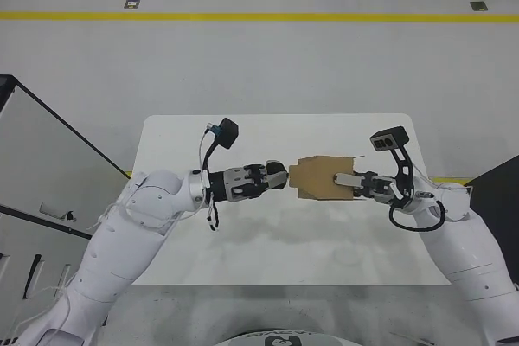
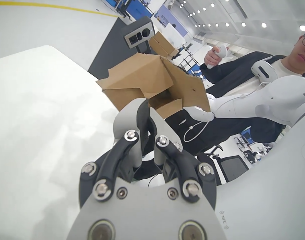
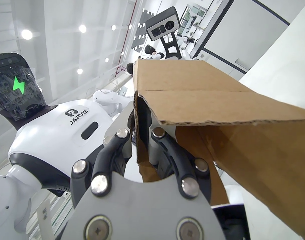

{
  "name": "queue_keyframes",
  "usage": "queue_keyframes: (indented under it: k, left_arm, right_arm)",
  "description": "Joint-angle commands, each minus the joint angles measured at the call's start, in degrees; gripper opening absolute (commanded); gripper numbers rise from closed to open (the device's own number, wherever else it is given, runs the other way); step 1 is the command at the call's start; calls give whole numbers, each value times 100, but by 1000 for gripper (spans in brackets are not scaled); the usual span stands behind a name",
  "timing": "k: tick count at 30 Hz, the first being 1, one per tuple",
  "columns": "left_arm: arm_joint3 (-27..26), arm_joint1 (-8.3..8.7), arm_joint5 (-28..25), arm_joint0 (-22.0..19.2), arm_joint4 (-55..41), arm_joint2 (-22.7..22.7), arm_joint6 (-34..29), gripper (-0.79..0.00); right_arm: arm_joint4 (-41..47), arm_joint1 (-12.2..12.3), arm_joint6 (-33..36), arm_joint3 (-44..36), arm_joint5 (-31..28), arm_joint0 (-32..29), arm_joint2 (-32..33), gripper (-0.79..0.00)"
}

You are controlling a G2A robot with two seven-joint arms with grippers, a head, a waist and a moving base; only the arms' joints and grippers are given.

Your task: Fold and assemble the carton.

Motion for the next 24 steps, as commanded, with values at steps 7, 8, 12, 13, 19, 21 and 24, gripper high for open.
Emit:
queue_keyframes:
  k: [7, 8, 12, 13, 19, 21, 24]
  left_arm:
    - [-916, 146, 224, 431, 526, -800, 4, -785]
    - [-981, 156, 221, 463, 551, -845, -15, -785]
    - [-1149, 176, 247, 537, 628, -880, -79, -785]
    - [-1182, 177, 247, 537, 662, -857, -95, -785]
    - [-1236, 164, 306, 405, 1063, -547, -227, -785]
    - [-1223, 151, 385, 347, 1234, -427, -202, -785]
    - [-1178, 138, 474, 263, 1505, -280, -190, -785]
  right_arm:
    - [-206, 11, 15, 82, 16, -65, 137, -785]
    - [-242, 10, 11, 102, 11, -69, 139, -785]
    - [-568, 13, -57, 180, 59, -54, 146, -785]
    - [-622, 12, -91, 180, 104, -51, 135, -785]
    - [-907, -2, -232, 98, 217, -29, 67, -785]
    - [-947, -7, -206, 65, 198, -22, 44, -785]
    - [-959, -14, -132, 30, 113, -16, 26, -785]
